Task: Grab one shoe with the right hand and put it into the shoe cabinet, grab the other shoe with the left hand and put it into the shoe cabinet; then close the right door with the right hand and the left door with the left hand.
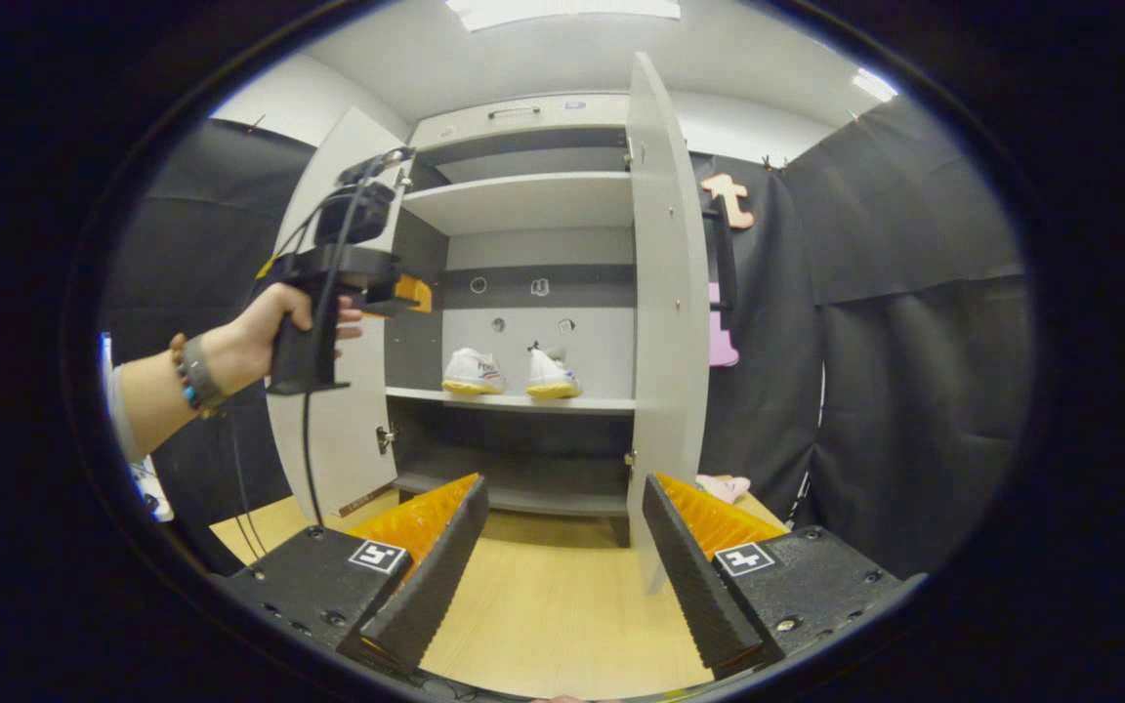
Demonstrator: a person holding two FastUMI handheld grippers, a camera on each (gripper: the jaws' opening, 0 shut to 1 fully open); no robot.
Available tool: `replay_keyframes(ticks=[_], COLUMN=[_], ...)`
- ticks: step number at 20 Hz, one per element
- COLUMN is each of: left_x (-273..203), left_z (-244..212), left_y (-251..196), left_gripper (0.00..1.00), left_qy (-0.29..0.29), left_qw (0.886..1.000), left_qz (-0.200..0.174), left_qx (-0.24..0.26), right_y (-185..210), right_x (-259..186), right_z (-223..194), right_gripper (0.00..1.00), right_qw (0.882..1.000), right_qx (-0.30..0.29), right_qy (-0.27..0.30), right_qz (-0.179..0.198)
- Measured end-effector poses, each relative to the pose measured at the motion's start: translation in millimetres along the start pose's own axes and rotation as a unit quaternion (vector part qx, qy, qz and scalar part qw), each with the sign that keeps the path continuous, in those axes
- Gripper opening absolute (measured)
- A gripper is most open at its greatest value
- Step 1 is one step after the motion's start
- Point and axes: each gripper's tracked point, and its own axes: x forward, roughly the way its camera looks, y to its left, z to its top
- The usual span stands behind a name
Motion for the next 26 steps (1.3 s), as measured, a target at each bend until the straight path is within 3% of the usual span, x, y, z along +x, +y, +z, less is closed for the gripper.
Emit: replay_keyframes(ticks=[1, 2, 3, 9, 11, 14, 19, 26], left_x=[-24, -47, -67, -158, -179, -204, -222, -226], left_z=[-9, -16, -23, -62, -72, -88, -118, -124], left_y=[5, 8, 13, 35, 28, 6, 19, 31], left_gripper=[0.71, 0.84, 0.73, 0.88, 0.9, 0.91, 0.91, 0.91], left_qy=[0.003, 0.004, 0.001, -0.011, -0.008, -0.004, 0.025, 0.03], left_qw=[1.0, 1.0, 1.0, 0.999, 1.0, 0.999, 0.999, 0.999], left_qz=[0.004, 0.008, 0.01, 0.03, 0.015, -0.04, -0.024, -0.009], left_qx=[0.001, -0.001, -0.006, 0.008, -0.013, -0.037, -0.024, -0.017], right_y=[-4, -10, -18, -86, -111, -148, -196, -222], right_x=[-5, -9, -14, -32, -25, -9, 32, 98], right_z=[5, 10, 14, 45, 52, 68, 114, 149], right_gripper=[1.0, 1.0, 1.0, 1.0, 1.0, 1.0, 1.0, 1.0], right_qw=[1.0, 1.0, 1.0, 0.993, 0.99, 0.985, 0.98, 0.983], right_qx=[-0.004, -0.008, -0.009, -0.018, -0.027, -0.017, -0.004, 0.0], right_qy=[-0.004, -0.009, -0.012, -0.052, -0.058, -0.064, -0.074, -0.059], right_qz=[-0.004, -0.009, -0.02, -0.106, -0.129, -0.157, -0.184, -0.174])
